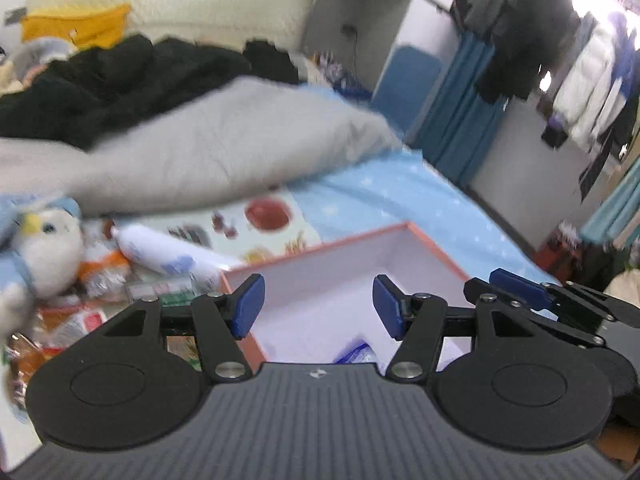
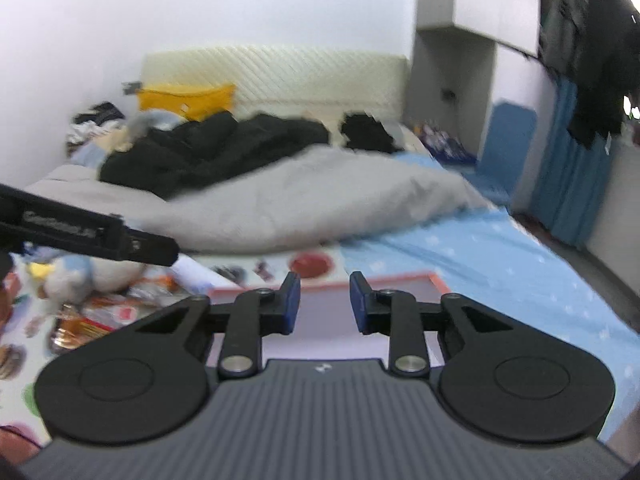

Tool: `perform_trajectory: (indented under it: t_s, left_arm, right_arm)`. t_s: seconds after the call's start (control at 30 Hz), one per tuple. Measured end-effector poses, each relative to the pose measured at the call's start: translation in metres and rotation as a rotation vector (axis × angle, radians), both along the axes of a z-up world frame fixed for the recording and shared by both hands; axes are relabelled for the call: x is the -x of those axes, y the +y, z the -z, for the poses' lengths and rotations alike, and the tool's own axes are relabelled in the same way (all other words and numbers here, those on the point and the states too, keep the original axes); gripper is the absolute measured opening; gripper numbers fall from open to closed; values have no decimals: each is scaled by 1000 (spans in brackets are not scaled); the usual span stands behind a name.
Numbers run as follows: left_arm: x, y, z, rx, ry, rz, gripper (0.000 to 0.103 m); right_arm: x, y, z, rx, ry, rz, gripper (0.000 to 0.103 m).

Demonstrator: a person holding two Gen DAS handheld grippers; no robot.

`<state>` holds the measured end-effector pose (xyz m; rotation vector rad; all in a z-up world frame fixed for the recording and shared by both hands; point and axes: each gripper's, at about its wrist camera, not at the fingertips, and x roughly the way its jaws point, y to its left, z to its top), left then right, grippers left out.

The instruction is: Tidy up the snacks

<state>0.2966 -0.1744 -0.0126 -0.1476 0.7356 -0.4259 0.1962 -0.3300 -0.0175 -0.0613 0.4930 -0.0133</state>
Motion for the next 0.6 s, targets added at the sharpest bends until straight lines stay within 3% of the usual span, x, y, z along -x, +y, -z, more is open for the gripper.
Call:
perform_trajectory:
  t_s: [0.33,0.5,0.6]
  left_arm:
    - [-17,-36,82,-105,147,46,66]
    - [-15,-23,98,-114,162,17,67]
    - [-12,-2,102,-120,171,-27,78]
  right_arm:
    - [-25,-30,89,-80,211,26,30]
    - [-20,-33,100,-100,230,19,30]
    - [-20,-33,100,-102,221,18,30]
